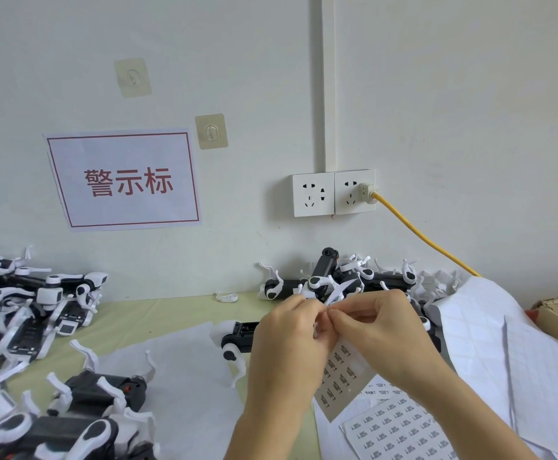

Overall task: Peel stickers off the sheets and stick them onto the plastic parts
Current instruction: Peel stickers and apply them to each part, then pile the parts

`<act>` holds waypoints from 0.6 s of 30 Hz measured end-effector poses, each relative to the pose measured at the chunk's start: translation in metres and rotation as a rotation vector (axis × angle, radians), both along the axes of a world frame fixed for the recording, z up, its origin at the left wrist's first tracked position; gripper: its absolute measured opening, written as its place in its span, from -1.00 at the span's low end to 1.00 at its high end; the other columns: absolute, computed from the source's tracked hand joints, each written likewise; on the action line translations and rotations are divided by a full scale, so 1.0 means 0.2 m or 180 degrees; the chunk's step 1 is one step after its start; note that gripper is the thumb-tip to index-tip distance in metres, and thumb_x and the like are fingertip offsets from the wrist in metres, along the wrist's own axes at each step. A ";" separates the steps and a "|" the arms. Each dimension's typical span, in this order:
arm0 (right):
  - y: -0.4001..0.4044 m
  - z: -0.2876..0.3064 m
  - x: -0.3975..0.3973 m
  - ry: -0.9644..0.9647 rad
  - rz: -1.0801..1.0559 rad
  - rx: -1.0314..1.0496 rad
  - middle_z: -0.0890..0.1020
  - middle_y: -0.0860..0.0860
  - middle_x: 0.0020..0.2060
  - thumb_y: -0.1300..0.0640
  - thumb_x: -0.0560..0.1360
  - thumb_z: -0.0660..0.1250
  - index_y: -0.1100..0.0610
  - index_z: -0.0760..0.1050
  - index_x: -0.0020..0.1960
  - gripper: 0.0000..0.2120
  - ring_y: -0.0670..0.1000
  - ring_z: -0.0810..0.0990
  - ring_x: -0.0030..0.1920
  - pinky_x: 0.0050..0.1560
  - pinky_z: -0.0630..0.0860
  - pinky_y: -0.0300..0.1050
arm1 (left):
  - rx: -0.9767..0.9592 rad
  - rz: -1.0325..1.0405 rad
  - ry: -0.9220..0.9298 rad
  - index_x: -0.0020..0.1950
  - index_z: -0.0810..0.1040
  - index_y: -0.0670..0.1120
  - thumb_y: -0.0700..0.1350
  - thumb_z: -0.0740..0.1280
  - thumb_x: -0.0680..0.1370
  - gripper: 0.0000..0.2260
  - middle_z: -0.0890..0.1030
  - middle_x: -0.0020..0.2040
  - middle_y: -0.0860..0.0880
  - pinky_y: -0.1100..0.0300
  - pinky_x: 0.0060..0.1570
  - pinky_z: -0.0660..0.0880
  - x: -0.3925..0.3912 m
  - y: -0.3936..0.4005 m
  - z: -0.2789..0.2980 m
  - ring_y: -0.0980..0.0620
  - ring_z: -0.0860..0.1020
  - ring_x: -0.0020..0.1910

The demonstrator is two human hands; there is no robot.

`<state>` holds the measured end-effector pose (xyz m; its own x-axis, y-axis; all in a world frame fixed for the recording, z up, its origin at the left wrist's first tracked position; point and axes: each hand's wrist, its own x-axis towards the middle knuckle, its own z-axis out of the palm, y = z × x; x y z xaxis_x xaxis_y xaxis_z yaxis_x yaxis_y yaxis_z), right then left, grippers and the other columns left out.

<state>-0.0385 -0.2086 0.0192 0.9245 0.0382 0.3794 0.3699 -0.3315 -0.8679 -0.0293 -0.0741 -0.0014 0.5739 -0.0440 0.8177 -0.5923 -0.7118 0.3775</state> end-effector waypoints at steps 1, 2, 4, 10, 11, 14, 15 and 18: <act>0.00 0.00 0.00 0.0020 0.0006 0.0024 0.73 -0.09 -0.33 0.25 0.49 0.37 0.04 0.74 -0.21 -0.78 -0.13 0.70 -0.26 -0.28 0.50 -0.38 | -0.0128 -0.0093 0.0058 -0.28 0.63 -0.19 -0.28 0.41 0.45 -0.89 0.57 -0.35 -0.06 -0.02 -0.37 0.50 0.00 0.00 0.00 -0.10 0.53 -0.37; -0.01 0.00 0.00 0.0041 0.0004 0.0057 0.73 -0.09 -0.31 0.23 0.50 0.38 0.04 0.74 -0.20 -0.80 -0.13 0.70 -0.25 -0.27 0.51 -0.37 | -0.0259 -0.0187 0.0086 -0.28 0.65 -0.18 -0.29 0.42 0.45 -0.89 0.59 -0.35 -0.04 0.00 -0.35 0.51 0.00 0.01 0.00 -0.05 0.54 -0.37; -0.02 0.00 0.01 0.0074 -0.0002 0.0183 0.73 -0.07 -0.29 0.19 0.51 0.40 0.06 0.73 -0.18 -0.84 -0.10 0.71 -0.22 -0.22 0.55 -0.32 | -0.0625 -0.0426 0.0208 -0.25 0.69 -0.11 -0.30 0.45 0.45 -0.88 0.62 -0.34 0.05 0.10 -0.32 0.54 0.00 0.01 0.01 0.06 0.57 -0.36; -0.03 0.00 0.01 0.0253 0.0140 0.0660 0.74 0.06 -0.21 0.19 0.55 0.38 0.09 0.71 -0.16 -0.84 0.11 0.72 -0.13 -0.02 0.61 0.01 | -0.1462 -0.0831 0.0794 -0.18 0.71 0.07 -0.19 0.53 0.45 -0.86 0.68 -0.19 0.10 0.22 -0.17 0.57 0.01 0.00 0.02 0.10 0.64 -0.14; -0.04 0.00 0.01 0.0275 0.0172 0.0679 0.74 0.07 -0.20 0.18 0.55 0.38 0.09 0.71 -0.15 -0.84 0.12 0.72 -0.12 0.00 0.61 0.04 | -0.1437 -0.0814 0.0783 -0.18 0.71 0.07 -0.18 0.54 0.45 -0.87 0.68 -0.18 0.11 0.22 -0.17 0.56 0.01 0.00 0.02 0.10 0.63 -0.13; -0.04 0.00 0.01 0.0280 0.0215 0.0720 0.74 0.08 -0.20 0.17 0.55 0.36 0.10 0.71 -0.15 -0.83 0.14 0.72 -0.12 0.06 0.62 0.10 | -0.1366 -0.0812 0.0763 -0.16 0.71 0.06 -0.18 0.53 0.45 -0.87 0.66 -0.18 0.15 0.27 -0.19 0.53 0.01 0.01 0.02 0.11 0.63 -0.12; -0.04 0.00 0.01 0.0259 0.0205 0.0730 0.74 0.08 -0.20 0.18 0.55 0.36 0.10 0.71 -0.16 -0.83 0.13 0.72 -0.13 0.07 0.62 0.10 | -0.1332 -0.0807 0.0752 -0.16 0.71 0.06 -0.19 0.53 0.45 -0.87 0.66 -0.18 0.16 0.29 -0.20 0.52 0.01 0.01 0.02 0.11 0.63 -0.12; -0.04 -0.01 0.02 0.0186 0.0134 0.0720 0.74 0.08 -0.23 0.21 0.53 0.37 0.09 0.71 -0.19 -0.82 0.11 0.72 -0.15 0.02 0.63 0.06 | -0.1228 -0.0758 0.0656 -0.16 0.71 0.05 -0.18 0.53 0.45 -0.88 0.66 -0.20 0.16 0.28 -0.20 0.54 0.01 0.00 0.02 0.11 0.63 -0.15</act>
<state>-0.0351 -0.2162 0.0177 0.9444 -0.0029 0.3286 0.3263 -0.1116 -0.9387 -0.0281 -0.0737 0.0025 0.7361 0.0899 0.6709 -0.6069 -0.3513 0.7130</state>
